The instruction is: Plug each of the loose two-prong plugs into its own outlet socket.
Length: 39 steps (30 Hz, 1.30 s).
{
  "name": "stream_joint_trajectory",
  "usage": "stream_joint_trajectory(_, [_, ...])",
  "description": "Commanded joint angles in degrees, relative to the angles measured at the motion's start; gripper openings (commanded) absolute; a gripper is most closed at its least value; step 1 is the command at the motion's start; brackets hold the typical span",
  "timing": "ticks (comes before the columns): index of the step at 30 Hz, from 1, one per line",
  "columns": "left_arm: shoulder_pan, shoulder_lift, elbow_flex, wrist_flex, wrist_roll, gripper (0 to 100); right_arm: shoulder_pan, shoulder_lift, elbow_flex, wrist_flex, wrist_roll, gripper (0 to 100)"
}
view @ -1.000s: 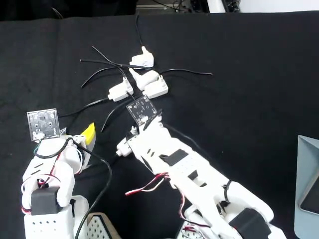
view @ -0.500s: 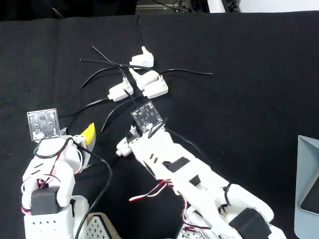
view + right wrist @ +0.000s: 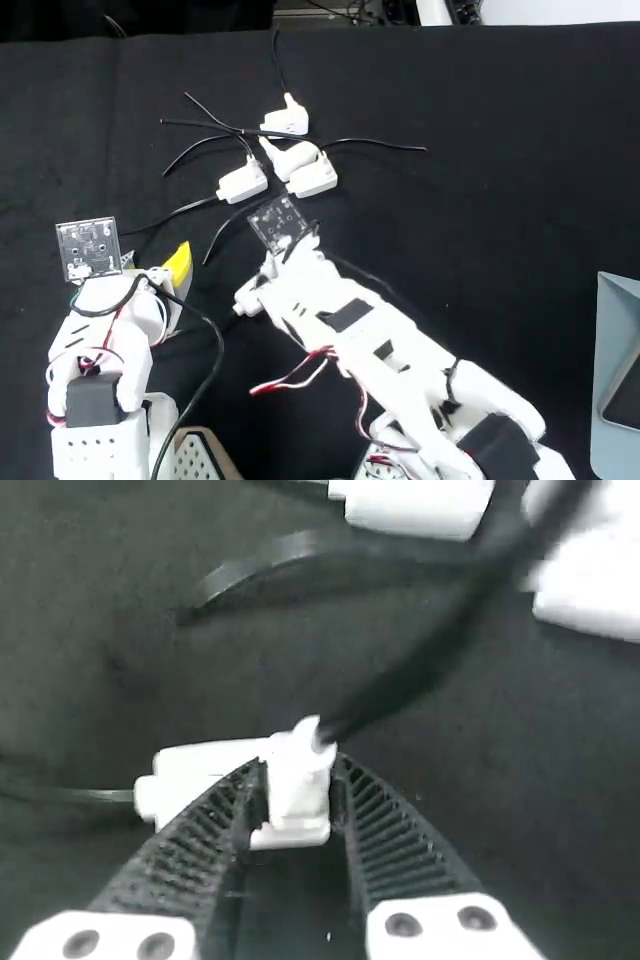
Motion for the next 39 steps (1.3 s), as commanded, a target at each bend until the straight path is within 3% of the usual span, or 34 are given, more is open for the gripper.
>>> stream_joint_trajectory(1, [-0.13, -0.35, -0.13, -1.67, 0.0, 26, -0.53, -0.48, -1.89, 0.79, 0.0, 7.5])
stream_joint_trajectory(9, [-0.13, -0.35, -0.04, -1.67, 0.0, 26, -0.53, -0.48, -3.65, 0.88, -2.02, 6.7])
stream_joint_trajectory(12, [-0.13, -0.35, -0.04, -1.67, 0.0, 26, -0.53, -0.84, -3.91, 0.79, -1.93, 0.8])
stream_joint_trajectory(22, [-0.13, -0.35, 0.48, -1.85, 0.0, 26, -0.62, -14.81, 3.91, 1.76, 1.32, 1.1])
stream_joint_trajectory(32, [-0.13, -0.35, 0.48, -1.76, 0.0, 26, 7.38, -19.65, -3.74, 32.18, 1.58, 1.3])
stream_joint_trajectory(39, [-0.13, -0.35, 0.48, -1.67, 0.0, 26, 7.82, -19.65, -9.27, 50.29, 1.76, 1.4])
